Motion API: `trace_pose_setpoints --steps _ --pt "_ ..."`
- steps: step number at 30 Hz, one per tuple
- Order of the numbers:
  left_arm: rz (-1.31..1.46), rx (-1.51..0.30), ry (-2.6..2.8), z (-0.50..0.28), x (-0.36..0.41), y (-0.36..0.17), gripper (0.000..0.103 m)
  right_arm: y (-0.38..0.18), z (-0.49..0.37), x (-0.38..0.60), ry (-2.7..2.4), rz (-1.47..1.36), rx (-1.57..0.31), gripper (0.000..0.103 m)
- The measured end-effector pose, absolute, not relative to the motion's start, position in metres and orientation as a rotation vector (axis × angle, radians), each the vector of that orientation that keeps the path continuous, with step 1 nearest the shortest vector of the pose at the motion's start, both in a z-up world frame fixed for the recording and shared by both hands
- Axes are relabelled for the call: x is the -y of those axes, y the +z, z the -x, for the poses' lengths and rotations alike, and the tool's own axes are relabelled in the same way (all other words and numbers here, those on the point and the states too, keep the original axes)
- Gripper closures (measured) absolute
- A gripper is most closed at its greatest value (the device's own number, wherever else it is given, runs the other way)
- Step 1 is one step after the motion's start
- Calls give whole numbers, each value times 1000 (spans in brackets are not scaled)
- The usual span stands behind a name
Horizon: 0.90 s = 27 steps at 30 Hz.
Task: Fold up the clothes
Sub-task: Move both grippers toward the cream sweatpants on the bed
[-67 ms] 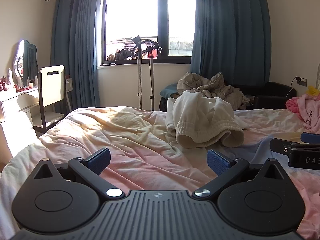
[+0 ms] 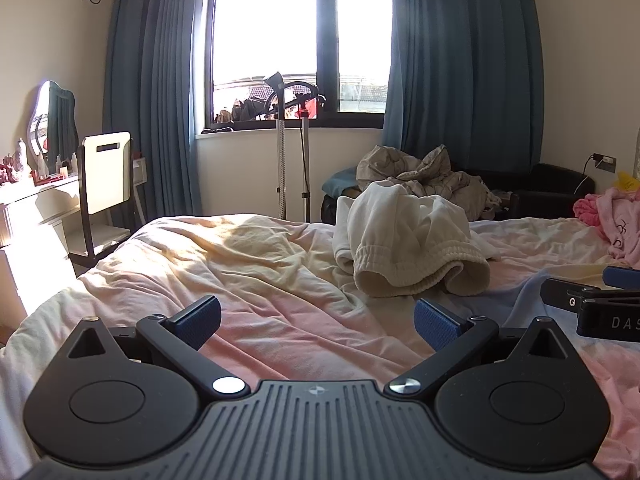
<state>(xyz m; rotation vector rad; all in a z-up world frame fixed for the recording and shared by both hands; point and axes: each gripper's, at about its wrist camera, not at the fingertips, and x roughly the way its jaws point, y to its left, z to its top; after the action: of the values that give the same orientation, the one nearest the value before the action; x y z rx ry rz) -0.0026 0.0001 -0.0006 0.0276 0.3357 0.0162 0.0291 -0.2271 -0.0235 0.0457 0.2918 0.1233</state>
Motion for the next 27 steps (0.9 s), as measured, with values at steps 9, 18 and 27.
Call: trace_pose_setpoints --steps 9,18,27 --pt "-42 -336 33 3 -6 -3 0 -28 -25 230 130 -82 -242 0" --pt "-29 -330 52 16 -17 -5 0 -30 -13 235 131 -118 -234 0" --pt "-87 -306 74 36 -15 4 0 -25 12 238 120 -151 -225 0"
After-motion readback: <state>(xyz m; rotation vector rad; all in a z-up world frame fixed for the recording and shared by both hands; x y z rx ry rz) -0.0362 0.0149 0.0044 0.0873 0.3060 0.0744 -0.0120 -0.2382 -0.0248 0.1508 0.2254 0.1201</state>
